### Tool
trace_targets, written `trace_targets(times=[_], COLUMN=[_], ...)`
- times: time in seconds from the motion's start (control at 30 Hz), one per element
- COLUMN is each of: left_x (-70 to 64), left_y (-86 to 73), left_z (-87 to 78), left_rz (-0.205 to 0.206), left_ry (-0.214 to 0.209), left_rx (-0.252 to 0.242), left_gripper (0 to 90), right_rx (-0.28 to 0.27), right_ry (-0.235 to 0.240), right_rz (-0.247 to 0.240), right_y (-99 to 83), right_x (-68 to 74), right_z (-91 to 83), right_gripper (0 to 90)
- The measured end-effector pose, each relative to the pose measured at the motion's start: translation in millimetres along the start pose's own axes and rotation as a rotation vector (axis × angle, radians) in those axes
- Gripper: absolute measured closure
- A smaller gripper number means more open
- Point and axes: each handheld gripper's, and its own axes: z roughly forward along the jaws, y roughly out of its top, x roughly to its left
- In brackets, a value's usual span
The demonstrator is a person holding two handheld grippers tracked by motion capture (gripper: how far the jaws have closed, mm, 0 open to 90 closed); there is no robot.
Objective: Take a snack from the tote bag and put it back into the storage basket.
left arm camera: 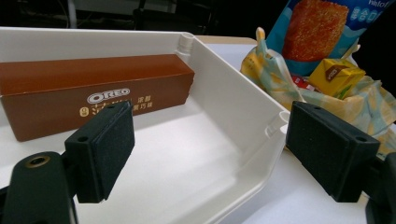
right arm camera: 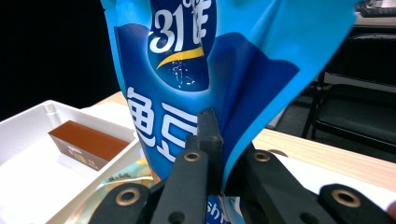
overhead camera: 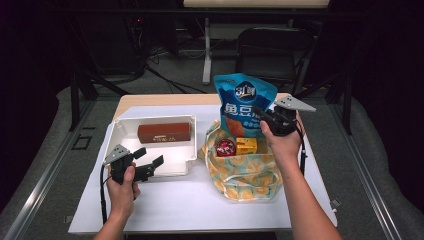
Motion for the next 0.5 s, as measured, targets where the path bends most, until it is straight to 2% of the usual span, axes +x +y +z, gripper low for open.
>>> trace_targets(times=[0.5], left_x=[-2.7], left_y=[7.9], left_z=[-2.8], left_rz=[0.009], left_ry=[0.007], left_rx=[-0.029], left_gripper=[14.3], right_rx=[-0.027], right_ry=[0.025], right_rz=[-0.003], right_y=[18.8], right_x=[14.0], right_z=[-7.6], right_gripper=[90.0])
